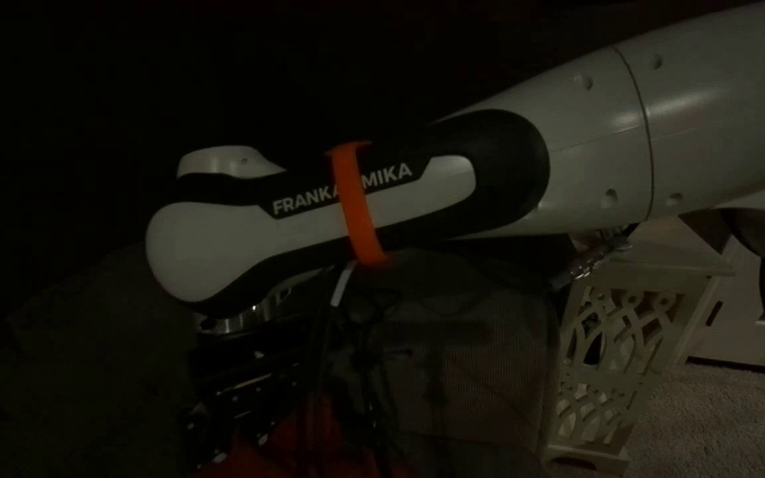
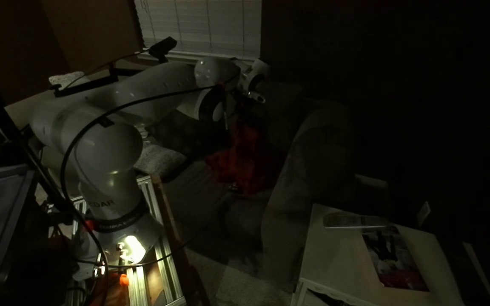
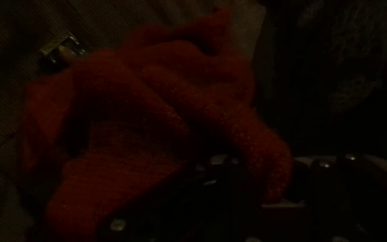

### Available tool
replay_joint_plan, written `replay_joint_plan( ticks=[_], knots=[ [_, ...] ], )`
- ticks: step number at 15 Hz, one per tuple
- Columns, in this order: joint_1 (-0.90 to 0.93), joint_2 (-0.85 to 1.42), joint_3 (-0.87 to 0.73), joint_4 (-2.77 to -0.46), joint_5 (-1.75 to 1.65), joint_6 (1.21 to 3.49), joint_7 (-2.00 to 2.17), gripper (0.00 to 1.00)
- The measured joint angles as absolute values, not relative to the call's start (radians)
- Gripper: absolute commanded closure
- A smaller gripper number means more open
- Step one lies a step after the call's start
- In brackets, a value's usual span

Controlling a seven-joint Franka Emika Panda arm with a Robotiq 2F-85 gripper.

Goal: Pick up the cloth and put it on the sofa

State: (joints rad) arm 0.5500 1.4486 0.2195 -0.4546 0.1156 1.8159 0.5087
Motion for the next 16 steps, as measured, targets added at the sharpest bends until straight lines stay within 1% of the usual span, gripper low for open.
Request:
replay_joint_plan(
  ticks=[1, 2, 4, 7, 9, 12, 16],
  knots=[
    [0.563, 1.449, 0.230, -0.455, 0.117, 1.817, 0.471, 0.70],
    [0.574, 1.449, 0.239, -0.455, 0.117, 1.817, 0.429, 0.69],
    [0.582, 1.449, 0.254, -0.455, 0.119, 1.817, 0.342, 0.56],
    [0.566, 1.448, 0.255, -0.454, 0.123, 1.816, 0.275, 0.34],
    [0.540, 1.447, 0.245, -0.454, 0.123, 1.816, 0.269, 0.22],
    [0.488, 1.444, 0.209, -0.454, 0.122, 1.816, 0.287, 0.00],
    [0.429, 1.433, 0.126, -0.454, 0.109, 1.777, 0.324, 0.00]
  ],
)
